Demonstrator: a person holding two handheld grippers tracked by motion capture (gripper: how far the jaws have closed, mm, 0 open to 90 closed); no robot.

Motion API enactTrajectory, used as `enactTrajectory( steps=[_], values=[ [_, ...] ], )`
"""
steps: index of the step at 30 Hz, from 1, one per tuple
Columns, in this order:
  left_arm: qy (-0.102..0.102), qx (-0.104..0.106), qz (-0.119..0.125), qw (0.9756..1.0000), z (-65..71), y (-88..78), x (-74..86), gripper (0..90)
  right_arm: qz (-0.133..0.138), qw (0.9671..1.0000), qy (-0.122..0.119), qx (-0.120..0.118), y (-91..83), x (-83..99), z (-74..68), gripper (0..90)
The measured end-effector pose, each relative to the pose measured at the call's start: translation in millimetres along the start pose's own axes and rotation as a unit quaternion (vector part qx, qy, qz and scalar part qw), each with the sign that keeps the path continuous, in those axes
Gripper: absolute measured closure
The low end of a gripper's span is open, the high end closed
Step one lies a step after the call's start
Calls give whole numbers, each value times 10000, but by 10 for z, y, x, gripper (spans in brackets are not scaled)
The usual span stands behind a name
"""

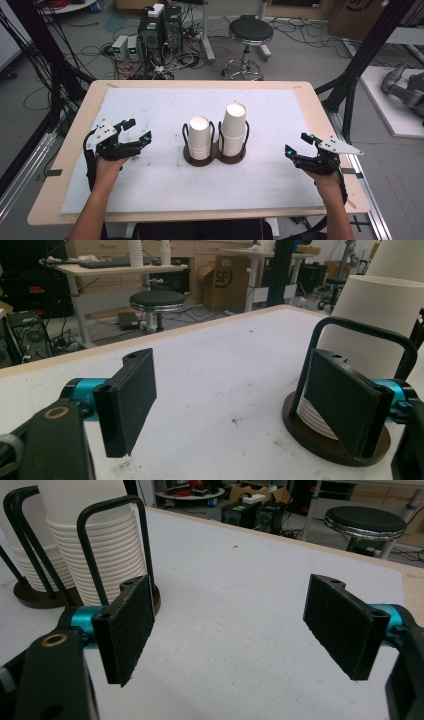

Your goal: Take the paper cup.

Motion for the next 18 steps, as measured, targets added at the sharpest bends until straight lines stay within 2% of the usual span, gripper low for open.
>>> enactTrajectory(
  steps=[10, 18],
  values=[
    [-1, -14, -51, 10000, -19, 20, 30, 208, 97, 9999, 31, 2, 4, -25, 11, 209],
    [23, 43, -41, 10000, 14, 10, 16, 208, 157, 9999, 39, -35, -7, -68, -41, 209]
  ],
)
Point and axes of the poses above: each handheld gripper's, and its own axes: y roughly forward along the jaws, x roughly out of its underside, z roughly to its right, the point moved 6 cm from there along y, roughly forward along the jaws, and after that the axes turned 5 degrees about -y, right-handed, at the moved point
